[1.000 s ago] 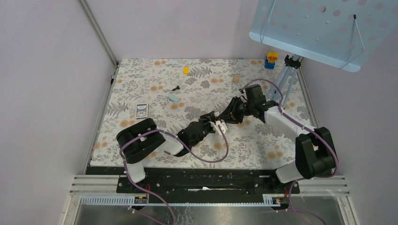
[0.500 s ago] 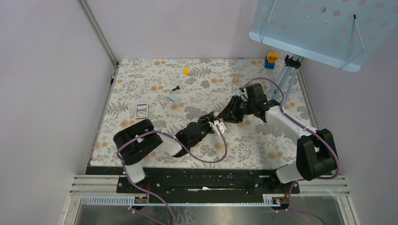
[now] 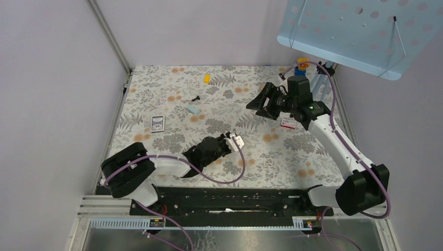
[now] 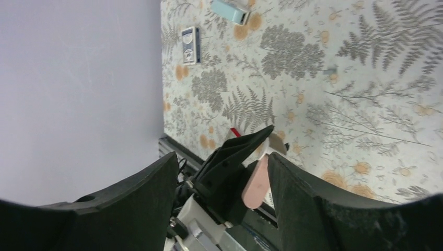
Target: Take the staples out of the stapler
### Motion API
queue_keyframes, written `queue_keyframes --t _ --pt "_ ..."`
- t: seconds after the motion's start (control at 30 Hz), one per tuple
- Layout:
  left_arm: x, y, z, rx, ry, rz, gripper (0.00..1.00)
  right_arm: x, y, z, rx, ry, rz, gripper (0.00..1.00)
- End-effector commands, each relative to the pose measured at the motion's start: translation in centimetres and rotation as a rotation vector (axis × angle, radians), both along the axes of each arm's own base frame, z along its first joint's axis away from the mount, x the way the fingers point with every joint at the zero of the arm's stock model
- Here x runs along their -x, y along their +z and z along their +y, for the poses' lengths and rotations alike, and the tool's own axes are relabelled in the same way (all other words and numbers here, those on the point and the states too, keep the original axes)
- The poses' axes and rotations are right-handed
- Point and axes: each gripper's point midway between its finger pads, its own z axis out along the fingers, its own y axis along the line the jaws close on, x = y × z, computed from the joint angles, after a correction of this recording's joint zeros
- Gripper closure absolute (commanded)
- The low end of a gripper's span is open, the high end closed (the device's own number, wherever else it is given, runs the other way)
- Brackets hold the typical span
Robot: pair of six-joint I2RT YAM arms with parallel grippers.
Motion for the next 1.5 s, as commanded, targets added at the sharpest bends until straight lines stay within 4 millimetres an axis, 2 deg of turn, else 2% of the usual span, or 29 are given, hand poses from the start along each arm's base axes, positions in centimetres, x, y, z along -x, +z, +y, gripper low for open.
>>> queue_keyframes --t 0.0,0.07,0.2,0.3,0.43,0.5,0.53,0.57,0.63,0.8,0.97,1.13,1.37,1.47 --pt "0.7 3.6 -1.4 0.117 -0.02 0.094 1.0 0.2 0.7 -2.5 0.124 -0.07 -0.076 0.29" --pt "0.1 4.6 -1.6 0.153 0.007 0.157 1.0 0.6 0.4 -3.2 0.153 -0.084 -0.083 0.29" --pt "-3.2 6.7 -1.4 0.254 0.098 0.35 1.0 1.4 -0.3 -4.1 0.192 -0.096 -0.089 0.28" --pt "-6.1 6.3 -1.6 0.279 0.153 0.53 1.0 2.0 -0.8 -4.7 0.217 -0.102 -0.09 0.28" --pt "-10.8 4.7 -1.7 0.261 0.247 0.683 1.0 2.5 -1.5 -5.8 0.263 -0.132 -0.09 0.27" --pt "-12.9 3.1 -1.7 0.224 0.298 0.74 1.0 2.8 -1.8 -6.4 0.286 -0.149 -0.091 0.27" --pt "-14.3 3.3 -2.0 0.223 0.319 0.743 1.0 2.9 -2.0 -6.7 0.301 -0.16 -0.087 0.27" --pt "-14.8 1.4 -1.8 0.195 0.348 0.782 1.0 3.0 -2.2 -7.0 0.313 -0.169 -0.085 0.27" --pt "-16.9 0.6 -1.9 0.204 0.392 0.814 1.0 3.3 -2.8 -7.4 0.329 -0.179 -0.077 0.26" --pt "-20.1 -2.2 -1.2 0.249 0.494 0.874 1.0 3.8 -4.1 -7.7 0.341 -0.187 -0.052 0.26" --pt "-21.7 -4.3 -0.2 0.24 0.583 0.887 1.0 4.0 -5.0 -7.7 0.34 -0.18 -0.034 0.26" --pt "-22.0 -6.2 0.3 0.23 0.628 0.917 0.99 3.9 -5.5 -7.6 0.346 -0.172 -0.026 0.26" --pt "-21.5 -7.4 1.1 0.238 0.644 0.93 0.68 3.9 -6.2 -7.7 0.357 -0.166 -0.016 0.26" --pt "-21.3 -7.6 1.2 0.232 0.642 0.93 0.59 3.9 -6.5 -7.6 0.359 -0.162 -0.012 0.26"
